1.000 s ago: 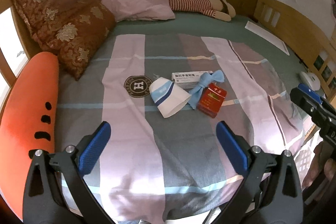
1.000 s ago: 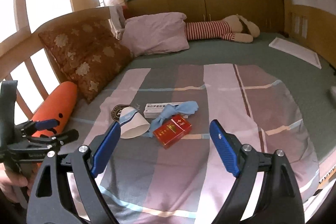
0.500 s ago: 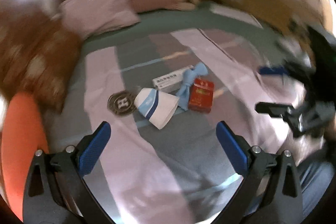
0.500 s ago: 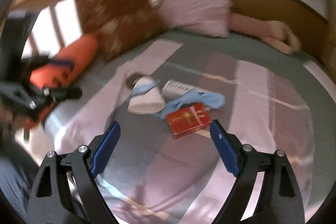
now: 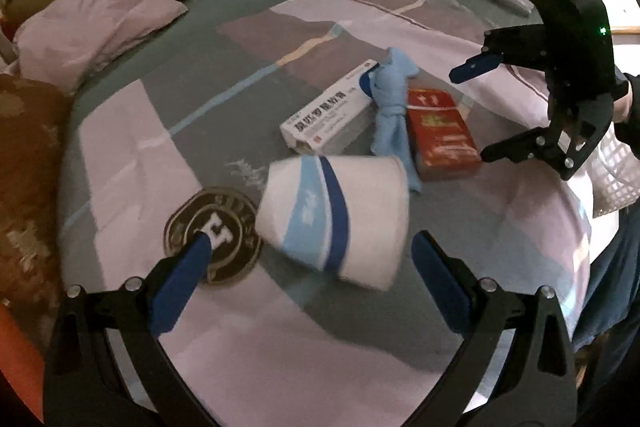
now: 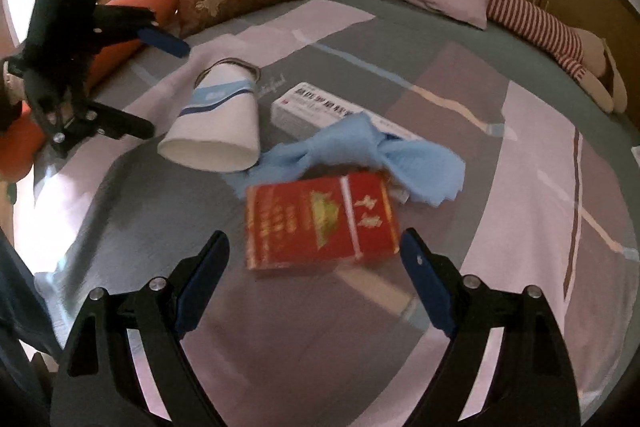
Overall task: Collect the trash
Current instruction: 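Lower the left tool onto the white paper cup while the right tool lowers onto the red cigarette box, then grasp and lift the white paper cup with the left tool while the right tool lifts the red box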
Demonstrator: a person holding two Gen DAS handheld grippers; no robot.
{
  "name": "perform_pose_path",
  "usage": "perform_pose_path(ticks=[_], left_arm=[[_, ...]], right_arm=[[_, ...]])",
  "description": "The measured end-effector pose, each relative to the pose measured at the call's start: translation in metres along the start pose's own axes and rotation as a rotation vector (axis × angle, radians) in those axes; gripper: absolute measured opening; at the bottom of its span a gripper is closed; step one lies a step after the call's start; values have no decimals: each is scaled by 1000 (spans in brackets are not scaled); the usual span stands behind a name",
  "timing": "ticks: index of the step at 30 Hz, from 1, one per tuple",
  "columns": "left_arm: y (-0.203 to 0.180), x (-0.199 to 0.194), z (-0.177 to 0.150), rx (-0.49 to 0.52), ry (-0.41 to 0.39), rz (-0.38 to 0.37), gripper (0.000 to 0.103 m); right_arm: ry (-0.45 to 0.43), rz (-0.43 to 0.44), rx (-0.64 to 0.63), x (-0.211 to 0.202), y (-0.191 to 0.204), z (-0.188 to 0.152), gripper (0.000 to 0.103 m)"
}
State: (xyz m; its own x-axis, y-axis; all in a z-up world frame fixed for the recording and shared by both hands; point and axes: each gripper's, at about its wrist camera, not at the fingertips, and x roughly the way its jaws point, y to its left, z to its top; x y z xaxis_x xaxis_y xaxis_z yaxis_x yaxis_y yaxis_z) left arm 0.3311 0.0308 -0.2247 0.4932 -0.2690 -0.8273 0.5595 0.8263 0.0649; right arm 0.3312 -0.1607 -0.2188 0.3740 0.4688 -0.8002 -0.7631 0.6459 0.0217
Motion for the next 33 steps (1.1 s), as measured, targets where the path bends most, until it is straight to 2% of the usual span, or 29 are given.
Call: perform_pose_path(ticks=[6, 14, 17, 20, 24, 27, 29, 33], left_arm=[[2, 22, 10, 49, -3, -72, 100], [-3, 24, 11, 80, 19, -163, 100], [-7, 22, 11, 104, 12, -142, 100], [-3, 18, 13, 89, -5, -117, 100], [8, 7, 18, 73, -31, -125, 100], [2, 6, 19, 118, -21, -140, 100], [-4, 9, 19, 157, -9, -135, 100], [-12, 19, 18, 194, 13, -128, 100]], right_arm=[[18, 91, 29, 21, -14, 6, 85], [59, 161, -2, 31, 1, 11, 91], [72, 134, -27, 31, 9, 12, 91], [64, 149, -5, 30, 11, 12, 91], [89, 141, -51, 37, 26, 13, 92], [119, 120, -102, 45, 37, 10, 95], [105, 101, -121, 48, 41, 8, 99], [79, 97, -104, 47, 40, 8, 98]])
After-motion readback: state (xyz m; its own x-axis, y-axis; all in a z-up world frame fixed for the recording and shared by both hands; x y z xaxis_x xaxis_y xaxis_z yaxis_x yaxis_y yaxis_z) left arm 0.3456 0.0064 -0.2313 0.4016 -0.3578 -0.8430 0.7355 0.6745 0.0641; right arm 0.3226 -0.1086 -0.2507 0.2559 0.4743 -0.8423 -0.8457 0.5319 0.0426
